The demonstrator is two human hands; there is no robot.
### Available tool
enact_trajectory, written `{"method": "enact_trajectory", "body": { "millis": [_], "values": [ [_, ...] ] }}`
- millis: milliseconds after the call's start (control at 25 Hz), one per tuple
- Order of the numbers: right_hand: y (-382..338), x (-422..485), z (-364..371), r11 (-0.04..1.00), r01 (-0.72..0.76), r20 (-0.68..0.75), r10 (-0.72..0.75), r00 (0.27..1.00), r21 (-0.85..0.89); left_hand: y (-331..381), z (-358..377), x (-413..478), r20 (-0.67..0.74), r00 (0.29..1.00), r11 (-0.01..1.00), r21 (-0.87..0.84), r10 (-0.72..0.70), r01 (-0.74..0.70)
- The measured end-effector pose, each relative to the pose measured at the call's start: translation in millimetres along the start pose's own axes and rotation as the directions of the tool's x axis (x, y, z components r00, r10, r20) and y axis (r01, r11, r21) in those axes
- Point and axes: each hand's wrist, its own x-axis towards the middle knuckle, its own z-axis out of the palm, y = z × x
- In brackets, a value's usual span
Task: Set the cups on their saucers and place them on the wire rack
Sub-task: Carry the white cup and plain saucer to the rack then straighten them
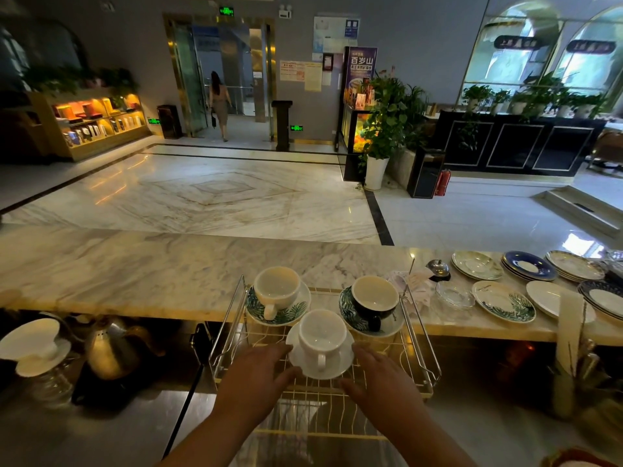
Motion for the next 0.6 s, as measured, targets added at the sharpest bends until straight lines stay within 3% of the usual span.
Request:
{"method": "enact_trajectory", "body": {
  "millis": [440,600],
  "values": [
    [1.6,0.2,1.2,0.999,-0.034,-0.002,0.034,0.999,-0.005,0.4,2.3,3.3,-0.001,1.000,0.999,0.036,0.017,-0.017],
    [-2.5,-1.4,-1.7,0.999,-0.039,0.038,0.039,0.999,-0.005,-2.3,4.3,-4.8,0.069,0.998,0.999,0.032,-0.009,0.007]
  ]
}}
